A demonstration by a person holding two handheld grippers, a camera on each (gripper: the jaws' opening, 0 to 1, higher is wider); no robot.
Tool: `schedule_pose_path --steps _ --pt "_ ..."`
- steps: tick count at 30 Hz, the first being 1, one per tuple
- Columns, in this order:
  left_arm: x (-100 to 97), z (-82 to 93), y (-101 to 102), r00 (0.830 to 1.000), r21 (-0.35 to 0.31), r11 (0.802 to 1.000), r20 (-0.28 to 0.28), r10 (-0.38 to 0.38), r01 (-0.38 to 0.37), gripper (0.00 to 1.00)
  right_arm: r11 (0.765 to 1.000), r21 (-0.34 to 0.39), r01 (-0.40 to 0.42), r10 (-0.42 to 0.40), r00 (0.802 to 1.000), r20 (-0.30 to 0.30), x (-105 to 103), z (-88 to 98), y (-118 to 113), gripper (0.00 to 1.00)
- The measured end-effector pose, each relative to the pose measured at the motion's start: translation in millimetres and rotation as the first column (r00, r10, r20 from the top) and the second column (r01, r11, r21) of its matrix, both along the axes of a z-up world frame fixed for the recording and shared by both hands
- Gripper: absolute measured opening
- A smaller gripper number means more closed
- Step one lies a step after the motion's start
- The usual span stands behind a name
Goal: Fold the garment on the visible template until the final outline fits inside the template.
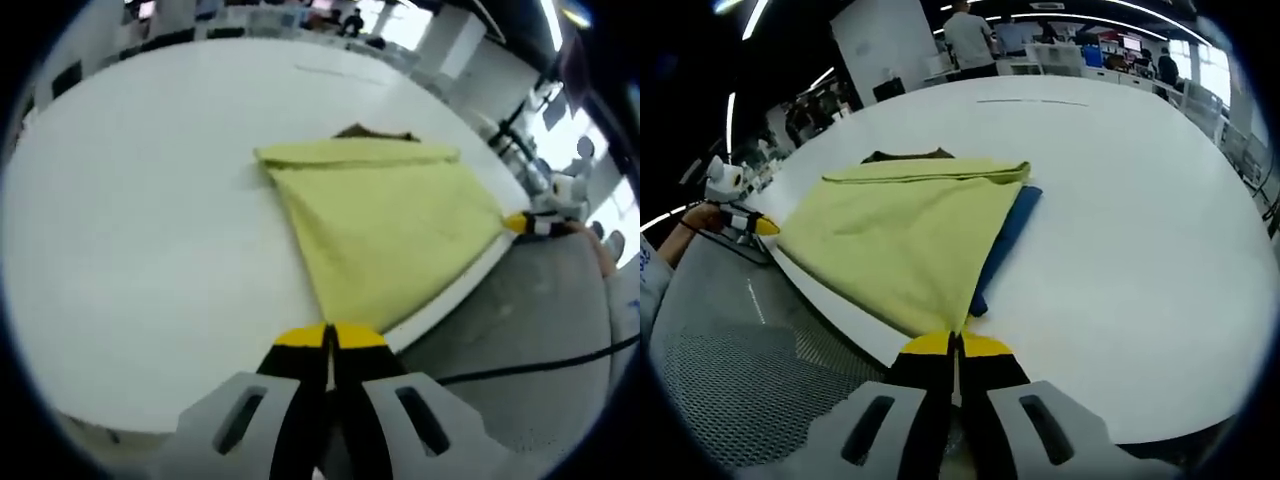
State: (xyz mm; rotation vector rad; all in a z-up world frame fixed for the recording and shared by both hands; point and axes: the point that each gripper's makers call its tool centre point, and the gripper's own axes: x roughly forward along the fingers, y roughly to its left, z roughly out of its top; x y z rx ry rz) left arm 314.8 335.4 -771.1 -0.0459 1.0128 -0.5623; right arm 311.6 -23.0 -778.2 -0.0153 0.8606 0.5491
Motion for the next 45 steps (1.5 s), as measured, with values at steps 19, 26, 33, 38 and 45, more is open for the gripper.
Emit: schedule_pose_path --steps 19,26,33,38,45 --pt "-24.2 -7.7 -8.5 0.983 0.11 0.978 -0.075 -0.167 0.175 0.0 0.981 -0.118 -0.155 0.141 0.983 -0.118 -22.0 -2.3 -3.7 0.01" --pt "-24.6 -10.5 -9.2 0.977 0.147 0.968 -0.088 -0.195 0.206 0.0 0.987 -0.074 -0.141 0.125 0.973 -0.193 -26.8 -4.7 -3.8 0.01" --pt "-27.3 -10.7 -7.4 0.973 0.153 0.964 -0.106 -0.203 0.218 0.0 0.983 -0.078 -0.169 0.146 0.961 -0.236 -34.5 -5.5 -2.2 0.01" --pt "-28.3 -10.8 -7.1 0.97 0.155 0.961 -0.115 -0.214 0.23 0.0 0.983 -0.072 -0.168 0.148 0.961 -0.232 -34.8 -5.4 -2.7 0.01" --pt "-27.2 -11.2 -6.6 0.968 0.145 0.961 -0.125 -0.217 0.235 0.0 0.985 -0.063 -0.163 0.145 0.962 -0.231 -35.0 -5.4 -2.4 0.01"
